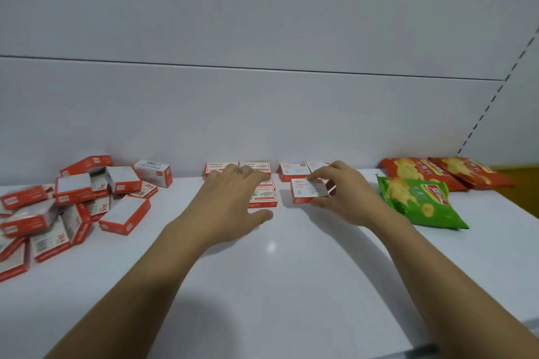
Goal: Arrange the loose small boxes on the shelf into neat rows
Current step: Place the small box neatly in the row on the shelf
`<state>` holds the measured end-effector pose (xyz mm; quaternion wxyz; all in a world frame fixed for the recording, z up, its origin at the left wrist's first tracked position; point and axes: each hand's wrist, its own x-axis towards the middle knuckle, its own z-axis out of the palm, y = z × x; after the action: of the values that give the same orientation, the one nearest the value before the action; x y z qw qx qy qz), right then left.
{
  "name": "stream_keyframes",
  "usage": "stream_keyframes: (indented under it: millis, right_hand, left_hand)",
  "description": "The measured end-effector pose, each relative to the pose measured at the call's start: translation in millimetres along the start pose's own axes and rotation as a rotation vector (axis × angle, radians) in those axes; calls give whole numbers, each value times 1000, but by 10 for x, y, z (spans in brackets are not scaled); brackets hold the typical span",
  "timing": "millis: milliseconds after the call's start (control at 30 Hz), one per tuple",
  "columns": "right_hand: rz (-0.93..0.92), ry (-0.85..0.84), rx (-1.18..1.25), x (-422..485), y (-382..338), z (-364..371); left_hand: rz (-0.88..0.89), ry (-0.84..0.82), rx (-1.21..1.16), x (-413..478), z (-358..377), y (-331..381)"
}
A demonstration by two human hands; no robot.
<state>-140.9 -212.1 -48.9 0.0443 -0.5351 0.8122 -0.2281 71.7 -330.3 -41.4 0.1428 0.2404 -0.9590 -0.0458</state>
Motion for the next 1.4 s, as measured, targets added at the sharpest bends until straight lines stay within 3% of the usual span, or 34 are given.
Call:
stream_keyframes:
  millis: [267, 633, 933, 1400]
  right_hand:
    - [-41, -60, -45, 335, 212, 183]
    - [-115, 62, -55, 375, 332, 365]
    - [-142, 55, -119, 396, 278, 367]
    - [-91, 43, -114, 383, 222, 333]
  left_hand:
    - [-105, 15, -13, 357, 120, 171]
    - [-159, 95, 63, 180, 281, 47]
    - [-70, 58, 83, 144, 436, 200]
    - [-160, -9, 10, 149, 446, 159]
